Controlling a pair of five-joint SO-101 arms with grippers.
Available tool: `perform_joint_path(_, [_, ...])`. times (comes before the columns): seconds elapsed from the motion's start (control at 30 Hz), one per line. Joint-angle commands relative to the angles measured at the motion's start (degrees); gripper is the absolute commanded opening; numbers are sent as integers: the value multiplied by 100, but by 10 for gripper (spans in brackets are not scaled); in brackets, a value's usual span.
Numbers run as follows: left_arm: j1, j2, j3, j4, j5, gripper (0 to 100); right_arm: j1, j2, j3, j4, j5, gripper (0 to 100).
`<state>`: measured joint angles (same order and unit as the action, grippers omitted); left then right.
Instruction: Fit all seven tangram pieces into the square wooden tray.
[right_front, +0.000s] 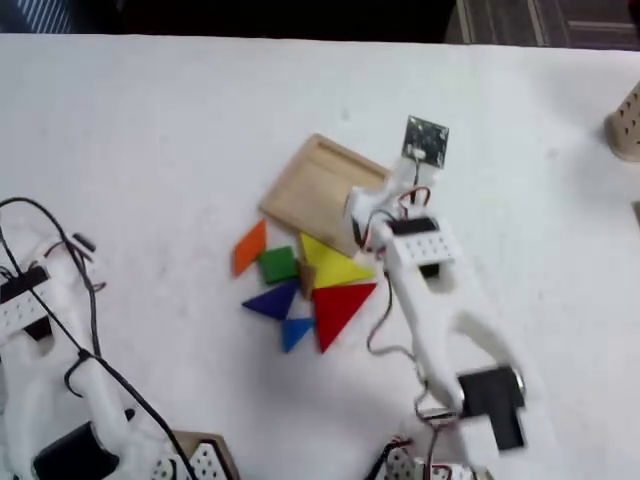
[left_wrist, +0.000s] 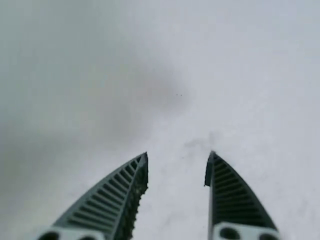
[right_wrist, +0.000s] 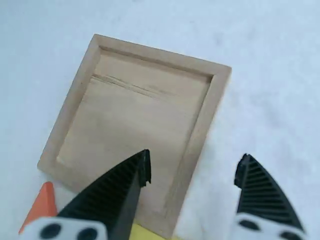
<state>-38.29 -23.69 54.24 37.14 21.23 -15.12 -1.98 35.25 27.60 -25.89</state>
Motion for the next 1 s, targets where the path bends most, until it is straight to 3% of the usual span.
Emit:
perform_joint_path(0.0, [242,-57,-97,26,-158,195,75,681,-976,-75,-352,265])
perform_joint_path(0.17, [242,-57,-88,18,-167,195,365,1587,-1670,-31,-378,256])
perform_joint_path(0.37, [251,-57,-88,18,-176,195,374,2484,-2497,787,-334,58])
perform_joint_path(0.67, [251,-31,-70,18,-176,195,418,2932,-3411,1895,-316,48])
perform_joint_path(0.83, [532,-13,-62,26,-185,195,382,2668,-3710,1991,492,16])
perform_joint_path(0.97, [549,-4,-62,18,-193,195,251,2246,-3903,2000,545,16])
